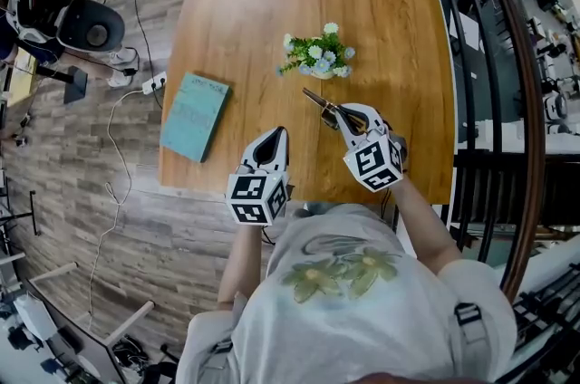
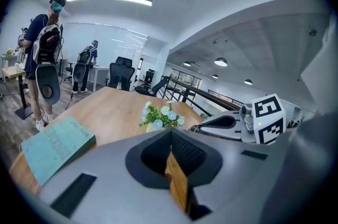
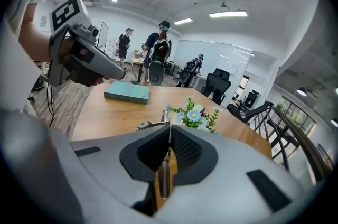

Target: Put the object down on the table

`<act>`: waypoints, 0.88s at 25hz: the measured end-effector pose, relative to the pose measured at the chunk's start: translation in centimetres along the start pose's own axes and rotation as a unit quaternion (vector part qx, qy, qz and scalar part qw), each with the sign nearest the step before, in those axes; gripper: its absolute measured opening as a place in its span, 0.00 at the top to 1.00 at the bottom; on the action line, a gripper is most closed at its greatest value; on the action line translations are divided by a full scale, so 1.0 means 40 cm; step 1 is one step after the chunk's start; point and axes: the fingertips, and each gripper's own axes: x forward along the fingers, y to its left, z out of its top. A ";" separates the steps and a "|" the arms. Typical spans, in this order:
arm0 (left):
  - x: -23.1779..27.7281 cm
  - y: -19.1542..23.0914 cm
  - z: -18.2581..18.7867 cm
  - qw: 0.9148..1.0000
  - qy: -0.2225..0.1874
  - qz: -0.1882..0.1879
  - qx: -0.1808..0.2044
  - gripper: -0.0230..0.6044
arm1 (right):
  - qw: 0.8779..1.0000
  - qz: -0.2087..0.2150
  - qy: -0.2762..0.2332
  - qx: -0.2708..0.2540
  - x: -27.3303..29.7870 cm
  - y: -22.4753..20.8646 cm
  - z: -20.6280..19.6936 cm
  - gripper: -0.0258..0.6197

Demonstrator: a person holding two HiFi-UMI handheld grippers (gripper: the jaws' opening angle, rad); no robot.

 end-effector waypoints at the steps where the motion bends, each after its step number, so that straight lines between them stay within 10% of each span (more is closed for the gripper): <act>1: 0.005 0.006 -0.001 1.000 0.003 0.001 -0.001 0.94 | 1.000 0.002 0.004 -0.001 0.012 0.001 -0.007 0.94; 22: 0.084 0.064 -0.045 0.999 0.044 -0.004 -0.019 0.94 | 0.995 0.041 0.090 -0.010 0.210 0.051 -0.173 0.94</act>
